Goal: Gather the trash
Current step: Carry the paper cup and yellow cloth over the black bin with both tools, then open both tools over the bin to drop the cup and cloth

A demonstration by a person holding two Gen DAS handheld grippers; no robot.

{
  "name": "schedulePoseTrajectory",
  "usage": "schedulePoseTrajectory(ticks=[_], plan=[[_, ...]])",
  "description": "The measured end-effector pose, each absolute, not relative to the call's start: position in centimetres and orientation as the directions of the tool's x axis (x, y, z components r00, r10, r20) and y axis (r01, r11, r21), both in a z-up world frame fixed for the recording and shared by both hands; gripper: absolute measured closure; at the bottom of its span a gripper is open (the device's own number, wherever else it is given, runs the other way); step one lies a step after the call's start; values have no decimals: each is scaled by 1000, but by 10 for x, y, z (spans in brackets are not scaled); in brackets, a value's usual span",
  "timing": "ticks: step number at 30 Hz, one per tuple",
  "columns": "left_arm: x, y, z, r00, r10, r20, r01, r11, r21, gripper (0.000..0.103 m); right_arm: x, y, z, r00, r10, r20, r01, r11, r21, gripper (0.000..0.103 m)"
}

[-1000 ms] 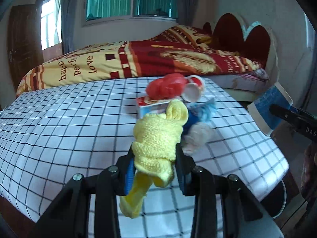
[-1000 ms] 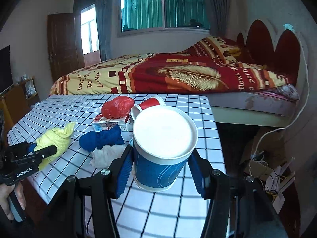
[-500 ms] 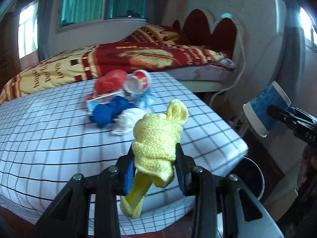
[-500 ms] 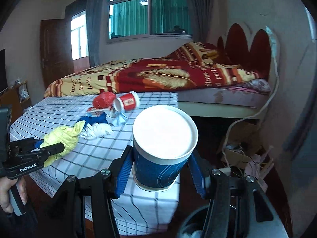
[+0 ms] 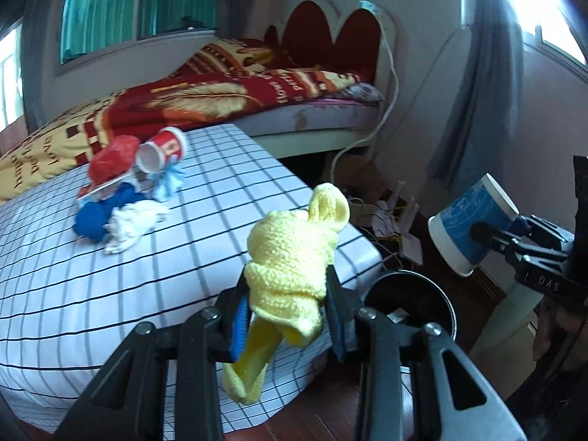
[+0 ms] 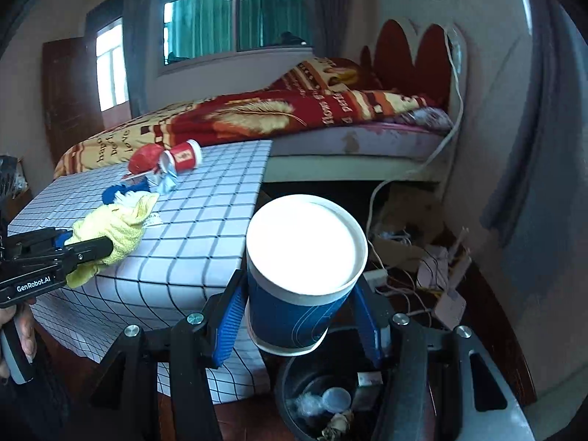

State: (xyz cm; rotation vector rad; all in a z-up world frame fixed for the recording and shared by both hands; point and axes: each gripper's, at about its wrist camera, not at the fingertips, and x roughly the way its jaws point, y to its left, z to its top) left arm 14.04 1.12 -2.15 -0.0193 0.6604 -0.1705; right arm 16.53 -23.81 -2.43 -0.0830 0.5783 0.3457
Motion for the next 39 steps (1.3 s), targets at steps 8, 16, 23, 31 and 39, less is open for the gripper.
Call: schedulePoseTrajectory(ticks=[8,16,23,31,39], plan=[[144,-32,-30,745,-224,-628,230,970,-73,66,155,-276,-37,782,267,-563,-297,954,39,46],[148,-67,-41,708,-277,-650,301,950,-78,66,145,-304,-51,775,244,-583,-266,963,50,46],[147,-92,-55,669,-317,-672,353,932,-89,66,141,-319,-66,759,234,-608,-258,965,49,46],[148,-117,-75,614,-353,-706,399,911,-108,66,139,-332,-82,744,240,-624,-263,963,56,46],[158,-135,-110,534,-382,-754,414,896,-161,66,152,-347,-114,695,235,-679,-249,965,80,46]])
